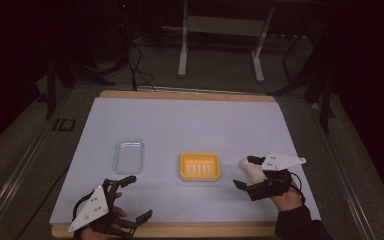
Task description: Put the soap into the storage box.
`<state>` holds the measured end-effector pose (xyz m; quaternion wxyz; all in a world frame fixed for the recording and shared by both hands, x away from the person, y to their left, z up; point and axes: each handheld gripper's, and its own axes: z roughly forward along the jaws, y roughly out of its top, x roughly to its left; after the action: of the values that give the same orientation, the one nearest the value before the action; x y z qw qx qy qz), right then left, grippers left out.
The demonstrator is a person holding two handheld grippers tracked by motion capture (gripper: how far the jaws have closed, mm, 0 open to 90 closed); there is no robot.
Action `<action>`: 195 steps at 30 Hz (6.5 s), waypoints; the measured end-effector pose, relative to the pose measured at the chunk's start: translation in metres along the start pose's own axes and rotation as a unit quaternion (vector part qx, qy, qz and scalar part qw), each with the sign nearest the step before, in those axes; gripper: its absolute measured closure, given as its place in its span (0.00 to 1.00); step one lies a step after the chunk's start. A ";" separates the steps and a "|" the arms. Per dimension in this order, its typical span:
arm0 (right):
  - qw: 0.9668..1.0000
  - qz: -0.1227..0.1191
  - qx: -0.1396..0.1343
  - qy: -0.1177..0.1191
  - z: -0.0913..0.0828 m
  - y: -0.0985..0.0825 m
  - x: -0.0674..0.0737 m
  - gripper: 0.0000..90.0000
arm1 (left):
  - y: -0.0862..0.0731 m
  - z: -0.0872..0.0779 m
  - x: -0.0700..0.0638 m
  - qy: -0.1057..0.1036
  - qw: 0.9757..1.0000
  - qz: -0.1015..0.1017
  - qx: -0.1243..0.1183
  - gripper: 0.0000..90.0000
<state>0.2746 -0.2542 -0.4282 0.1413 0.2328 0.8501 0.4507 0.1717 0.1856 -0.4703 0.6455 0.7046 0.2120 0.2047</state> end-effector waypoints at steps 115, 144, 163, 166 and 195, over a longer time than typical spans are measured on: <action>0.949 0.124 0.278 -0.083 0.041 -0.033 -0.071 0.15 | -0.003 0.007 -0.002 -0.017 0.999 0.001 0.030 0.01; 0.948 0.158 0.242 -0.131 0.070 -0.055 -0.078 0.49 | -0.004 0.008 -0.003 -0.017 0.999 0.007 0.034 0.01; 0.954 0.136 0.246 -0.102 0.068 -0.047 -0.083 0.55 | -0.004 0.008 -0.002 -0.016 0.999 0.007 0.036 0.01; 0.956 0.129 0.241 -0.104 0.065 -0.042 -0.083 0.55 | -0.004 0.008 -0.003 -0.016 0.999 0.008 0.036 0.01; 0.977 -0.005 0.212 0.022 0.053 0.017 -0.084 0.55 | -0.004 0.008 -0.002 -0.016 0.999 0.008 0.036 0.01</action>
<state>0.3748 -0.2531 -0.4407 0.0718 0.2432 0.9304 0.2645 0.1744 0.1780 -0.4754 0.6215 0.7319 0.2036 0.1912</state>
